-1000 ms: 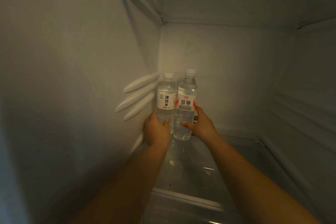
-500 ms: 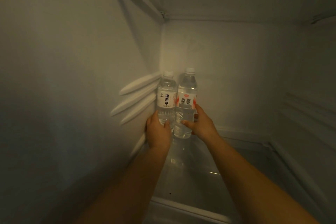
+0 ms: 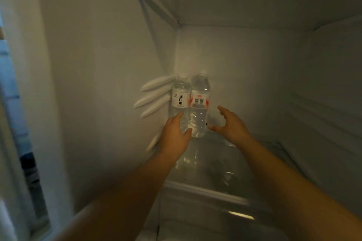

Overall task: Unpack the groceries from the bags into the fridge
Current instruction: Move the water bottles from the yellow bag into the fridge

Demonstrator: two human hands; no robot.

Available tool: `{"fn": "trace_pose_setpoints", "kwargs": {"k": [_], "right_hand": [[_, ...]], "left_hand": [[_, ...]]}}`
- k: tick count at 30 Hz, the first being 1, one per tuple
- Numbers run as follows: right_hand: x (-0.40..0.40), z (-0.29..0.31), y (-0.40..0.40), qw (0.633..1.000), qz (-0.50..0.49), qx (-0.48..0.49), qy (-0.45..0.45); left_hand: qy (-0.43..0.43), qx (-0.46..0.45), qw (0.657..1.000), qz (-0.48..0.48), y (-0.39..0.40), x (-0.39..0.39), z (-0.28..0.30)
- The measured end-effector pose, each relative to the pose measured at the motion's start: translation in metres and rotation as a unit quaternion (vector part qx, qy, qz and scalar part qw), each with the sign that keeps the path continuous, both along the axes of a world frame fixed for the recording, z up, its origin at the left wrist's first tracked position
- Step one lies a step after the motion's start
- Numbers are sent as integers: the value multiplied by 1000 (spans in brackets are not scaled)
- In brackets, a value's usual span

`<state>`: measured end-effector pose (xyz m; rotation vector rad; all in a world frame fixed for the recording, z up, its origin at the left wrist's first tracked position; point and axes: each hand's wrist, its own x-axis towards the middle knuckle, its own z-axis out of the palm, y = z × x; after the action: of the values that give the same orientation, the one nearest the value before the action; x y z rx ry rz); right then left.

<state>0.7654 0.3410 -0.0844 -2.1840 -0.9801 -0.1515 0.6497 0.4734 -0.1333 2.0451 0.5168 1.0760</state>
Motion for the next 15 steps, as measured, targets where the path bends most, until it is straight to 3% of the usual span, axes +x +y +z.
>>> {"fn": "trace_pose_setpoints", "kwargs": {"k": [4,15], "right_hand": [[-35,3,-41,996,-20,-54,-66],[-193,-13,-160,983,-119,-92,-107]], "left_hand": [[60,66,995,-47,-21,-30,11],[117,195,959,-171,-101,-159,7]]}}
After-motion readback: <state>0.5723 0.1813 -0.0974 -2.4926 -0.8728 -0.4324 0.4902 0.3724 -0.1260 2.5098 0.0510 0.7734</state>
